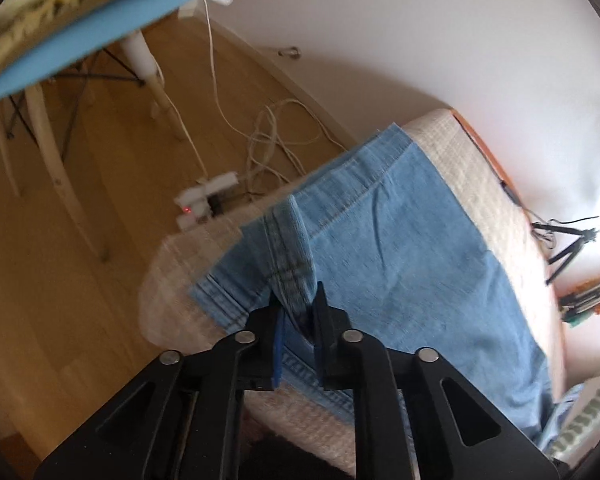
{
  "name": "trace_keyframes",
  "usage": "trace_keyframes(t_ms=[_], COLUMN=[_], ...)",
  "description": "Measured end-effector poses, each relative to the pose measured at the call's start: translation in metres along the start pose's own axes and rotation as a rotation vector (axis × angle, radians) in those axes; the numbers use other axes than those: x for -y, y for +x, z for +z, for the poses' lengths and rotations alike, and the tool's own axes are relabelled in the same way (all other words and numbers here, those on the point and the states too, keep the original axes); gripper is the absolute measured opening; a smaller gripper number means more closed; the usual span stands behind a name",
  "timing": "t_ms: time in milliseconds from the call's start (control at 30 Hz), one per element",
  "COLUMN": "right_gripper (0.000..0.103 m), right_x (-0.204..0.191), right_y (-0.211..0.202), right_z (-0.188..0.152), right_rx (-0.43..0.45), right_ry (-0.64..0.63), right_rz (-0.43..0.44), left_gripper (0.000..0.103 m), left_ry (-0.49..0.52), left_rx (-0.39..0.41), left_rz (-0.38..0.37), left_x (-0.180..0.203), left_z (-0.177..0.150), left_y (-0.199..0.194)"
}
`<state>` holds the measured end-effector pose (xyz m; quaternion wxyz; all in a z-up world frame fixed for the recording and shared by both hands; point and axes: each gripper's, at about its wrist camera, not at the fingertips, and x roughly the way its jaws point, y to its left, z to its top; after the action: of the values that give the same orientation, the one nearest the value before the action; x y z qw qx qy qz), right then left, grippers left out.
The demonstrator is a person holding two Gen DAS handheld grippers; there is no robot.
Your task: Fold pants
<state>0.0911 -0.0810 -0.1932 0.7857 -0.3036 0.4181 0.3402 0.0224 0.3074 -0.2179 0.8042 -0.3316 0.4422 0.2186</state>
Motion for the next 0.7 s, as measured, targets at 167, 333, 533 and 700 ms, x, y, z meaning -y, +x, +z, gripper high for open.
trace_keyframes(t_ms=[167,333,533,700], right_gripper=[0.001,0.018,0.039,0.044], right_x=[0.005,0.008,0.019,0.041], right_y=[-0.003,-0.007,-0.035,-0.066], right_z=[-0.006,-0.009,-0.015,-0.036], right_rx=[0.006,0.029,0.132,0.183], right_ry=[0.062,0.145,0.281,0.443], right_rz=[0.023,0.058,0.087,0.036], left_gripper=[0.030,0.037,0.037,0.056], left_ry=[0.012,0.052,0.204,0.384], left_rx=[0.061,0.101,0.126,0.040], left_rz=[0.060,0.045,-0.050,-0.206], left_x=[0.004,0.014,0.077,0.154], left_z=[0.011,0.016,0.007,-0.017], left_y=[-0.024,-0.050,-0.073,-0.070])
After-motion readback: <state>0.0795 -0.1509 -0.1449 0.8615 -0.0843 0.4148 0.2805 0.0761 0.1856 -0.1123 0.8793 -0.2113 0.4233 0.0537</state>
